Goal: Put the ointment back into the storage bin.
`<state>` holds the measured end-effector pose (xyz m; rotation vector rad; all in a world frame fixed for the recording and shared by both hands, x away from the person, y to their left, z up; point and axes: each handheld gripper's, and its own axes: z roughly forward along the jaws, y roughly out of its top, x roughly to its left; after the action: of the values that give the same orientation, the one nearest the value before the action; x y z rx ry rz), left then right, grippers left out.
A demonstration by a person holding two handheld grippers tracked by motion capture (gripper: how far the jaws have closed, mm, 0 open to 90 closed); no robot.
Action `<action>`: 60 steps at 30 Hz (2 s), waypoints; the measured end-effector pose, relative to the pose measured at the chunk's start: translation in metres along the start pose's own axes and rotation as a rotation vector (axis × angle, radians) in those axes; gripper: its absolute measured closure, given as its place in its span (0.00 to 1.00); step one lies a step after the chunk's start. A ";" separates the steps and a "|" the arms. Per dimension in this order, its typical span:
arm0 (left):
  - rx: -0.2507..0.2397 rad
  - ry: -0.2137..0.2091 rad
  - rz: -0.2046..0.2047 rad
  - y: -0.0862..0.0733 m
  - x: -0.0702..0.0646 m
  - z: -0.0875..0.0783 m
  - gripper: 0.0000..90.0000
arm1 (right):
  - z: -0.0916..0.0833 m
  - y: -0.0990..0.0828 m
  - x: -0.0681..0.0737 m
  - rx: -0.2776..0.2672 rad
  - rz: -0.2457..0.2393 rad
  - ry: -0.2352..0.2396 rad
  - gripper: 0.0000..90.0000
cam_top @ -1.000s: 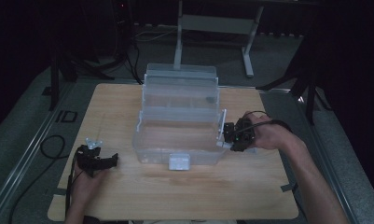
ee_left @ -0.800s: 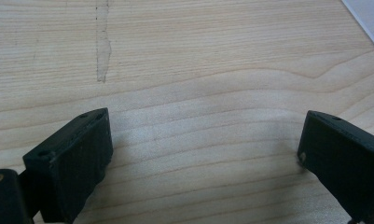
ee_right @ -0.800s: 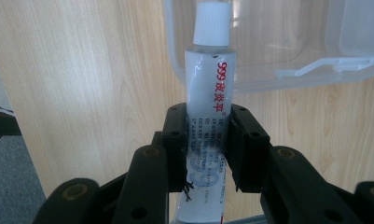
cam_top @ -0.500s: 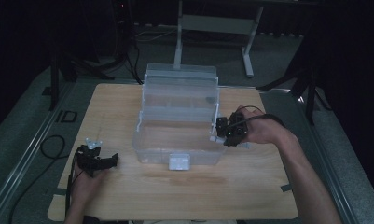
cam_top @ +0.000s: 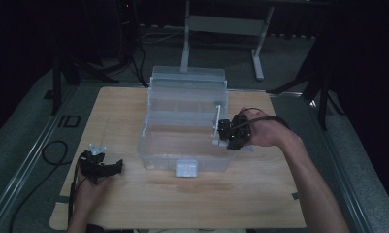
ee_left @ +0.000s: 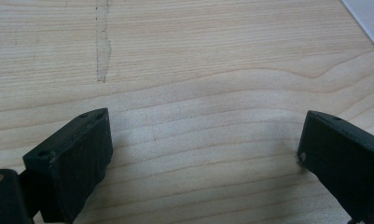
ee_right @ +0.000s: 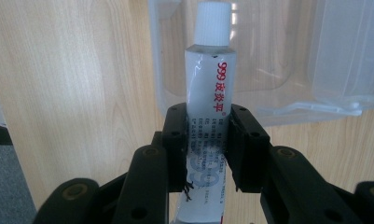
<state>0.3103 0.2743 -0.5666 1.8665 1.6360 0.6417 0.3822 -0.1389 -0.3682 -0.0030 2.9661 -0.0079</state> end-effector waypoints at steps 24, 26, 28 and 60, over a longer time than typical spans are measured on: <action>0.000 0.000 0.000 0.000 0.000 0.000 0.04 | 0.010 0.027 -0.007 0.033 -0.019 0.014 0.78; 0.001 0.000 0.000 0.000 0.000 0.000 0.04 | 0.012 0.028 -0.008 0.033 -0.017 0.023 0.78; 0.000 0.000 0.000 0.000 0.000 0.000 0.04 | 0.014 0.029 -0.010 0.043 -0.009 0.027 0.78; 0.001 0.000 0.001 0.000 0.000 0.000 0.04 | 0.032 0.048 -0.014 0.058 -0.019 0.041 0.78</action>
<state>0.3103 0.2744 -0.5665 1.8686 1.6358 0.6416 0.4014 -0.0910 -0.3975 -0.0245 3.0054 -0.0972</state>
